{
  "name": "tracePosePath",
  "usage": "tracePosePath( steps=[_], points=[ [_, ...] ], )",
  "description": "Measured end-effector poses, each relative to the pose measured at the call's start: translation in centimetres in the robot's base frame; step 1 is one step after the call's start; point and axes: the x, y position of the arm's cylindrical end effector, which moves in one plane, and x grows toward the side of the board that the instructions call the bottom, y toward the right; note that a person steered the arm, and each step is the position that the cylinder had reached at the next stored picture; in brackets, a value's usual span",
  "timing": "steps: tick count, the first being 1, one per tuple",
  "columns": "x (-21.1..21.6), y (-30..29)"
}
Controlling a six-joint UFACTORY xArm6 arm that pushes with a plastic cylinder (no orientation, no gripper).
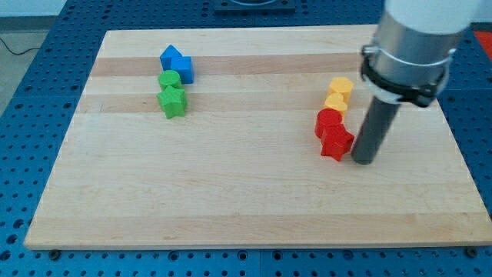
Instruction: Push the red circle using red star upwards
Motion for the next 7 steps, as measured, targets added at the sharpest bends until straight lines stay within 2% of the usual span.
tracePosePath(
  steps=[1,4,6,7],
  points=[
    [-1.4,-2.9],
    [-2.0,-3.5],
    [-2.0,-9.7],
    [-1.8,-8.4]
  ],
)
